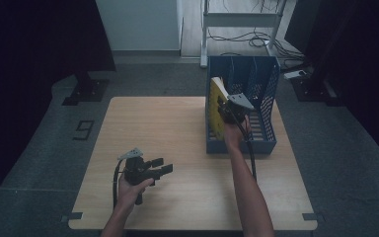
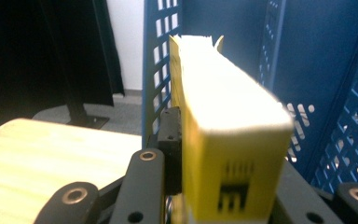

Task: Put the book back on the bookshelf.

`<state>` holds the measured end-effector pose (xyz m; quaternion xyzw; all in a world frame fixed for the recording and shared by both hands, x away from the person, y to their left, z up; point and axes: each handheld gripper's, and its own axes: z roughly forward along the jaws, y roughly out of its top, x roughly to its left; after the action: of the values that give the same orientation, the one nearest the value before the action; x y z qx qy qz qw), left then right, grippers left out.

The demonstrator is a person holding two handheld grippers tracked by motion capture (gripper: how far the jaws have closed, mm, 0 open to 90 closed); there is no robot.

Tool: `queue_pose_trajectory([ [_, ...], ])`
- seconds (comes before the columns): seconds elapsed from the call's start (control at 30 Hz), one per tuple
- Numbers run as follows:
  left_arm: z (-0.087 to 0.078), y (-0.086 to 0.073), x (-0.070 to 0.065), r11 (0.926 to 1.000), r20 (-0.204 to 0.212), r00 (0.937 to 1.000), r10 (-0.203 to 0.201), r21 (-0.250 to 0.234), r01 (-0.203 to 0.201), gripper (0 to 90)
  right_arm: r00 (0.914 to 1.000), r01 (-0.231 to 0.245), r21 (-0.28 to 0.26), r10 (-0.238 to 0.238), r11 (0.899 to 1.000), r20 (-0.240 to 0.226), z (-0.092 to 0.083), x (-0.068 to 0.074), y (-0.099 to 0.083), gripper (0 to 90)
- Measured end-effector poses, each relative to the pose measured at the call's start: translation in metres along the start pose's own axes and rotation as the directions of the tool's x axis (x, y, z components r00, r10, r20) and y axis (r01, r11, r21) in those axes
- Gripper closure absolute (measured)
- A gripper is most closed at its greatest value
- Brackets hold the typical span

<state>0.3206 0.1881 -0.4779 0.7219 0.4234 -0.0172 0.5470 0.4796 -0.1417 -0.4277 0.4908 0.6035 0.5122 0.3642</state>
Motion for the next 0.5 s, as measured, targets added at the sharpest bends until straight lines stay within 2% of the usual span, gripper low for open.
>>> queue_pose_trajectory([
  [0.1,0.001,0.000,-0.001,1.0000,0.001,1.0000,0.004,0.005,-0.004,34.0,0.9998,0.019,0.019,-0.019,1.000,-0.009,-0.006,0.000,-0.001,72.5],
  [0.23,0.001,0.000,-0.002,1.0000,0.002,1.0000,0.006,0.008,-0.006,34.0,0.9996,0.022,0.037,-0.022,0.999,-0.016,-0.012,-0.003,-0.002,71.8],
  [0.5,0.002,-0.001,-0.002,0.9999,-0.003,1.0000,0.007,0.012,-0.007,34.0,0.9990,0.026,0.052,-0.025,0.998,-0.038,-0.013,-0.004,-0.001,68.2],
])
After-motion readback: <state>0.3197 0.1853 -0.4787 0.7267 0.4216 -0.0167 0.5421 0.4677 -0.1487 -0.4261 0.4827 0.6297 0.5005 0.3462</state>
